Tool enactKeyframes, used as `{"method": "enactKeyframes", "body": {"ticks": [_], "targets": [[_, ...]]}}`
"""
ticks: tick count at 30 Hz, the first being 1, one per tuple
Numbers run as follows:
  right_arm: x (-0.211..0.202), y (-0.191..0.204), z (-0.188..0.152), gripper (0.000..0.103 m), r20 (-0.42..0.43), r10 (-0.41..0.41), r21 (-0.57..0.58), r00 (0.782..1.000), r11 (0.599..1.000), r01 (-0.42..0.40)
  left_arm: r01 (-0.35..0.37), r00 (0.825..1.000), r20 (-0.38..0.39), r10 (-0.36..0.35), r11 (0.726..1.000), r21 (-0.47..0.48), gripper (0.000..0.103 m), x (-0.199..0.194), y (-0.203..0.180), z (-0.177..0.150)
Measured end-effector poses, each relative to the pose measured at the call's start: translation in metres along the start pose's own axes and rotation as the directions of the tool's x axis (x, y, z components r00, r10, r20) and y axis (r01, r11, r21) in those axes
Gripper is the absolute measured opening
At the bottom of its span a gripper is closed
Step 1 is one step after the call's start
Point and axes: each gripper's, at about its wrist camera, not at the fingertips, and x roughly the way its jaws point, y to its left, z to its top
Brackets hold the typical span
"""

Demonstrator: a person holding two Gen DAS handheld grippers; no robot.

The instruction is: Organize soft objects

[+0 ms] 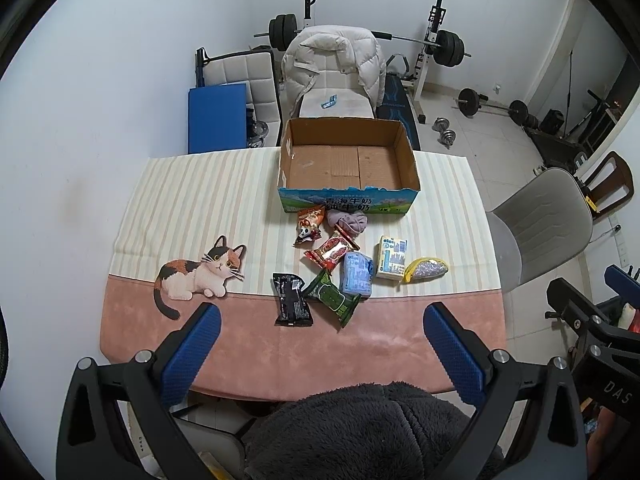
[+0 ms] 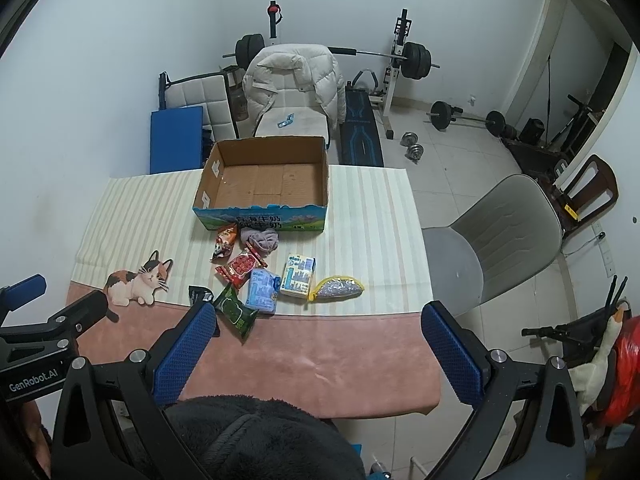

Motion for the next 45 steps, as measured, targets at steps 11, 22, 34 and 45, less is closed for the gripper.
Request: {"method": "enactKeyframes", "body": {"ticks": [11, 22, 34, 45], "targets": [[-0.003, -0.001, 0.003, 0.103, 0.005, 0.002, -0.001, 1.0, 1.0, -0.002, -0.001, 1.0, 0.002, 0.002, 1.0, -0.011, 0.103, -0.002, 0.004, -0.004], [-0.005, 0.0, 0.005, 0.103, 0.006, 0.001, 0.0, 1.0, 1.0, -0.001, 0.003, 1.0, 0.01, -0.003, 1.0, -0.006, 0.103, -0.004, 0.006, -0.002], [-0.008, -0.001, 0.007, 0.103, 0.009, 0.003, 0.001, 1.0, 1.0, -0.003, 0.002, 1.0, 0.02, -0.002, 1.0, -0.003, 0.103, -0.005, 0.002, -0.007], [-0.014, 0.007, 0.01, 0.103, 0.016, 0.008, 0.002, 1.0, 1.0, -0.008, -0.001, 1.0, 0.022, 0.001, 1.0, -0.004, 0.103, -0.006, 0.003, -0.008]]}}
